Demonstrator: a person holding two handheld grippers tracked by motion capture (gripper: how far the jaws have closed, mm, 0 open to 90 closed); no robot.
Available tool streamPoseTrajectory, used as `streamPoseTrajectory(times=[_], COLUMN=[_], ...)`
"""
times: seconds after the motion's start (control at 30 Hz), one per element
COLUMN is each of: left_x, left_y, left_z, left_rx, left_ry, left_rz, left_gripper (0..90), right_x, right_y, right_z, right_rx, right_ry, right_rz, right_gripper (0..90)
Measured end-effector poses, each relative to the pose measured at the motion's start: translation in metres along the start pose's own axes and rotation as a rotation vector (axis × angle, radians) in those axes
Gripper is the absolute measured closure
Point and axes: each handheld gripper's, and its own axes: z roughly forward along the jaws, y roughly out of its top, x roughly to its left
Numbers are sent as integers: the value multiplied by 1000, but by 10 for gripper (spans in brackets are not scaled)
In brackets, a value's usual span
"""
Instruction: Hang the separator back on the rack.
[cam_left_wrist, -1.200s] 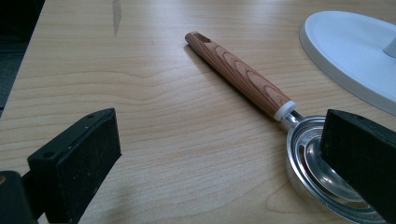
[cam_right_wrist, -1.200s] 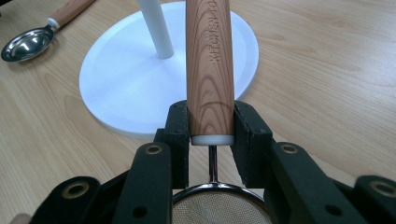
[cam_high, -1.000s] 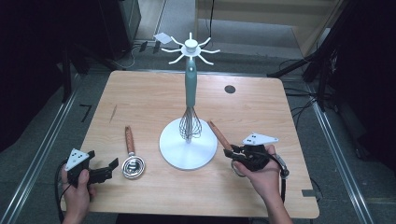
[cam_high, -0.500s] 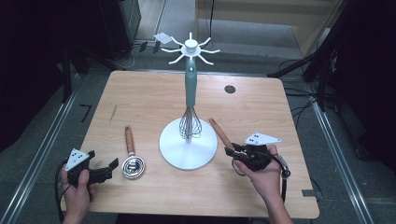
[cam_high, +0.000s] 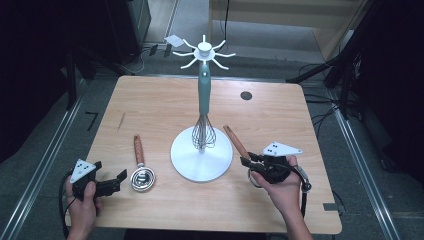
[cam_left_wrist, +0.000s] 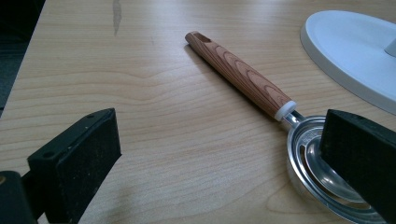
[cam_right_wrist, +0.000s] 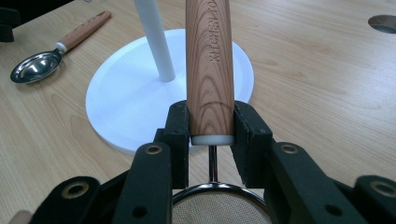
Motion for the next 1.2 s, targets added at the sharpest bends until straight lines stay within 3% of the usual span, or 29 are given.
streamPoseTrajectory(times=[0.7,0.93,1.2], left_x=[-1,0,-2], left_y=[0,0,-1], left_z=[0,0,1], left_rx=[2,-4,1], left_ry=[6,13,19], left_rz=[2,-10,3], left_gripper=[0,0,0], right_x=[6,7,11], right_y=[6,11,16], right_z=[-8,-14,-20], right_rx=[-54,-99,-141], right_ry=[13,27,14], right_rz=[1,9,8], right_gripper=[709,709,708])
